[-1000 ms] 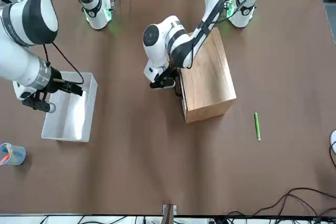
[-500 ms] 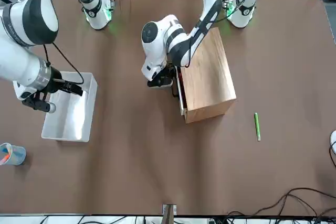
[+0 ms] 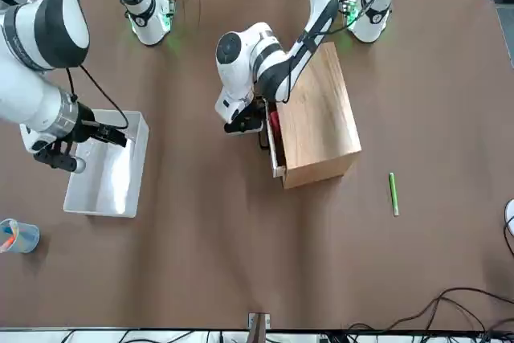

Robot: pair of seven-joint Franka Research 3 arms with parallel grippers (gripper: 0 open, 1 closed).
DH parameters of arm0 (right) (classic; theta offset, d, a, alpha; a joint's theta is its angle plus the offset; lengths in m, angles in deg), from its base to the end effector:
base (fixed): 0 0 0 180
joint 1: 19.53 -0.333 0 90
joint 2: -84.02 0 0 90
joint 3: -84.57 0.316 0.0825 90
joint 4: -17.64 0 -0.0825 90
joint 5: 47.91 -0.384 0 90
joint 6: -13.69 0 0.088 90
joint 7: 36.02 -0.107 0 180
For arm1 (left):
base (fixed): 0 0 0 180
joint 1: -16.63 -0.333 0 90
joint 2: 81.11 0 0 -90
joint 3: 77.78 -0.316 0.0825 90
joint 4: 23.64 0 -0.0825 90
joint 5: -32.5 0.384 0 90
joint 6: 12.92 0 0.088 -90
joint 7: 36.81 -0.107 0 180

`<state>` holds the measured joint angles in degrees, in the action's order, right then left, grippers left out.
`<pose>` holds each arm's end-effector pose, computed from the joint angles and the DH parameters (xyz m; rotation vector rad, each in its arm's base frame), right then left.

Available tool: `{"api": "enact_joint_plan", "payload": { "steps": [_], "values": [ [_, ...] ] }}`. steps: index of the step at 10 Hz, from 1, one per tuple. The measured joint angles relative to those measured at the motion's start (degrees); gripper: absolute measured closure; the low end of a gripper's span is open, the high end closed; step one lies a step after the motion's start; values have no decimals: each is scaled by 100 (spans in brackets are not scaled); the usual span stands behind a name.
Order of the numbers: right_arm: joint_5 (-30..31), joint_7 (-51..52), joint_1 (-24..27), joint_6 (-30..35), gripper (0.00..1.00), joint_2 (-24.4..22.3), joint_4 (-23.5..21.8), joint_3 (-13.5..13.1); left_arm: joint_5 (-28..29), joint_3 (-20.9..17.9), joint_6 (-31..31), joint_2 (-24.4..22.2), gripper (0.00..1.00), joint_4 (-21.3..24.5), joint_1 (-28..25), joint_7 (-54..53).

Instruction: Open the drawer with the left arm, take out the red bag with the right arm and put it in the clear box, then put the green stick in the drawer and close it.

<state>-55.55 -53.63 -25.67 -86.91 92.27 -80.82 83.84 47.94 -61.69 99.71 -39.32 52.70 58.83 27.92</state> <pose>0.5910 0.0682 0.4875 -3.0087 0.3696 0.1972 0.4347 -0.5850 0.3041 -3.0542 -0.0946 -0.0278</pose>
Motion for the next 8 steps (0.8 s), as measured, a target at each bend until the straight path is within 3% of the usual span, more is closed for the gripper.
{"api": "enact_joint_plan", "payload": {
  "steps": [2,3,5,8],
  "values": [
    [0,-1,0,0,0,0,0,0,0,0,2,0,43,-16,1,108],
    [0,-1,0,-1,0,0,0,0,2,-1,-4,-2,61,-24,1,146],
    [0,-1,0,-1,0,0,0,0,2,1,-1,-4,69,-37,4,170],
    [0,-2,0,-1,0,0,-1,0,75,-22,-20,-3,74,-40,68,180]
  ]
}}
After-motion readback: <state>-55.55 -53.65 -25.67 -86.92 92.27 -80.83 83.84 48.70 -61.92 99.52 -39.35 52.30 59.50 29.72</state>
